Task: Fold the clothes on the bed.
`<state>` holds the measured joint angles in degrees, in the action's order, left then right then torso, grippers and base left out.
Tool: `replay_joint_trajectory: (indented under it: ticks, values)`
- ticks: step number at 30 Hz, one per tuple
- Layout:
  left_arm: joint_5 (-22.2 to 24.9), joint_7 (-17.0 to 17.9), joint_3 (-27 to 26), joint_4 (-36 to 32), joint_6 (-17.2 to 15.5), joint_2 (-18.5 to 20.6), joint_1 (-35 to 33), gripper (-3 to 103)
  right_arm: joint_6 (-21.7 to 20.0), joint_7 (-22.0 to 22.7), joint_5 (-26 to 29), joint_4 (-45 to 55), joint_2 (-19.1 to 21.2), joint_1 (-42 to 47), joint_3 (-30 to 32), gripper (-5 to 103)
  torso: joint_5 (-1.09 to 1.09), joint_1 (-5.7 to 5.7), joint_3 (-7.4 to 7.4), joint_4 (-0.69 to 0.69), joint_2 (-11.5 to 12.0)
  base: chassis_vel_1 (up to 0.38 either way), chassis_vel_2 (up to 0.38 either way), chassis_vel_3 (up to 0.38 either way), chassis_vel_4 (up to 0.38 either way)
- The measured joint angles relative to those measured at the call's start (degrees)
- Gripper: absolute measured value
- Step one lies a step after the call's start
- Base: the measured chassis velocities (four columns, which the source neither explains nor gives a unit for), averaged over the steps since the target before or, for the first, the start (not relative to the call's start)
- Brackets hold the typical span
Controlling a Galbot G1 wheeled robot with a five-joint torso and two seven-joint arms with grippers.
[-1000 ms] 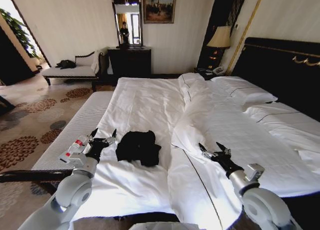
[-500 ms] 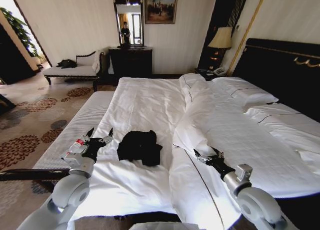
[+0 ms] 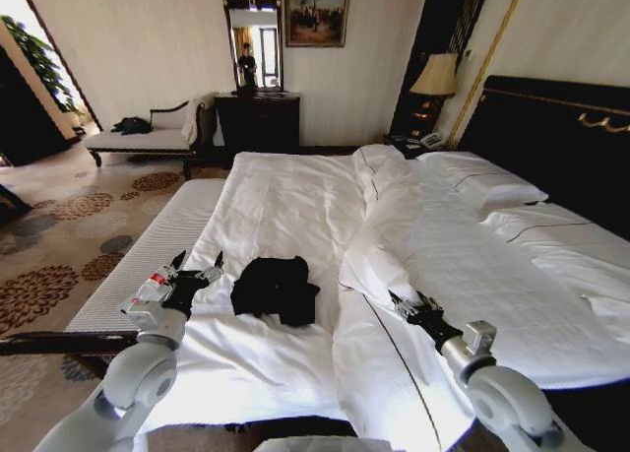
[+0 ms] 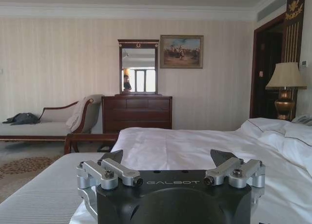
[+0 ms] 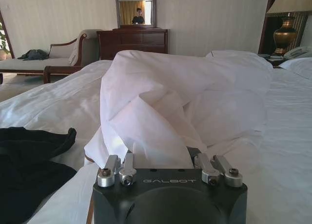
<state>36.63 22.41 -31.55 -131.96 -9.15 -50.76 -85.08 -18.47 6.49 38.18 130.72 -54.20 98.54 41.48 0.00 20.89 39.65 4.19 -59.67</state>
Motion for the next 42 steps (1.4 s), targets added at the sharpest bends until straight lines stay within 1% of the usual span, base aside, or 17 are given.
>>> replay_joint_trajectory:
  ticks: [3,4,7,9,11,13,21,24,25,26,28,29,34,37,38,40,42]
  values:
    - [-0.2,0.0,0.6,-0.1,0.0,0.0,-0.2,100,0.0,0.0,-0.4,0.3,-0.4,0.6,0.4,34,0.00,0.00,0.00,0.00,0.0,0.000,0.000,0.000,0.000]
    - [-0.2,0.0,0.6,-0.1,0.0,0.0,-0.2,100,0.0,0.0,-0.4,0.3,-0.4,0.6,0.4,34,0.00,0.00,0.00,0.00,0.0,0.000,0.000,0.000,0.000]
    - [-0.5,0.0,0.9,-0.1,0.0,-0.2,-0.3,100,0.0,0.0,-0.6,0.7,-0.9,0.8,0.4,18,0.00,0.00,0.00,0.00,0.0,0.000,0.000,0.000,0.000]
    - [-0.5,0.0,1.0,-0.1,0.0,-0.2,-0.3,100,0.0,0.0,-0.7,0.9,-1.0,0.8,0.4,18,0.00,0.00,0.00,0.00,0.0,0.000,0.000,0.000,0.000]
    - [-0.7,0.0,1.2,-0.1,0.0,-0.2,-0.2,100,-0.1,0.0,-0.5,1.2,-1.3,0.7,0.9,7,0.00,0.00,0.00,0.00,0.0,0.000,0.000,0.000,0.000]
    - [-0.8,0.0,1.4,0.0,0.0,-0.3,-0.1,100,-0.2,0.1,0.1,1.3,-1.5,0.3,1.7,1,0.01,0.00,0.00,0.00,0.0,0.000,0.000,0.000,0.000]
    - [-1.1,0.0,2.2,0.7,0.0,-0.7,0.6,100,-0.4,0.5,1.5,2.7,-3.0,1.1,5.6,1,0.00,0.00,0.00,-0.01,0.0,0.000,0.000,0.000,0.000]
    - [-1.4,-0.1,2.5,1.1,0.0,-1.6,0.8,100,-0.5,0.6,3.0,3.7,-8.4,2.3,9.4,1,0.00,0.00,0.00,-0.01,0.0,0.000,0.000,0.000,0.000]
    - [-1.4,-0.1,2.5,1.1,0.0,-1.6,0.8,100,-0.5,0.6,3.0,3.7,-8.4,2.3,9.4,1,0.00,0.00,0.00,-0.01,0.0,0.000,0.000,0.000,0.000]
    - [-1.6,-0.3,2.5,1.3,0.0,-1.7,0.7,100,-0.4,0.6,2.9,3.7,-10.9,3.1,11.1,1,0.01,0.00,0.00,0.01,0.0,0.000,0.000,0.000,0.000]
    - [-1.7,-0.4,2.6,1.5,0.1,-1.9,0.6,100,0.2,0.4,2.0,3.2,-12.9,4.1,13.7,1,0.00,0.00,0.00,0.01,0.0,0.000,0.000,0.000,0.000]
    - [-1.7,-0.4,2.6,1.5,0.1,-1.9,0.6,100,0.2,0.4,2.0,3.2,-12.9,4.1,13.7,1,0.00,0.00,0.00,0.01,0.0,0.000,0.000,0.000,0.000]
    - [-1.8,-0.3,3.2,1.4,0.1,-2.1,1.0,100,1.0,0.2,2.6,1.3,-14.3,4.3,20.0,1,0.01,0.00,0.00,0.00,0.0,0.000,0.000,0.000,0.000]
    - [-1.8,-0.3,2.9,1.2,0.1,-2.1,0.8,100,1.4,-0.4,3.5,-0.7,-15.0,4.2,25.9,1,0.01,0.00,0.00,0.00,0.0,0.000,0.000,0.000,0.000]
    - [-1.8,-0.3,2.9,1.2,0.1,-2.1,0.8,100,1.4,-0.4,3.5,-0.7,-15.0,4.2,25.9,1,0.01,0.00,0.00,0.00,0.0,0.000,0.000,0.000,0.000]
    - [-1.8,-0.3,2.6,1.3,0.1,-2.1,0.4,100,1.9,-1.1,4.5,-3.1,-15.2,4.1,30.5,1,0.01,0.00,0.00,0.00,0.0,0.000,0.000,0.000,0.000]
    - [-1.9,-0.3,2.6,1.3,0.1,-2.1,0.4,100,2.2,-1.3,4.7,-4.4,-15.2,4.0,32.0,1,0.01,0.00,-0.01,0.00,0.0,0.000,0.000,0.000,0.000]
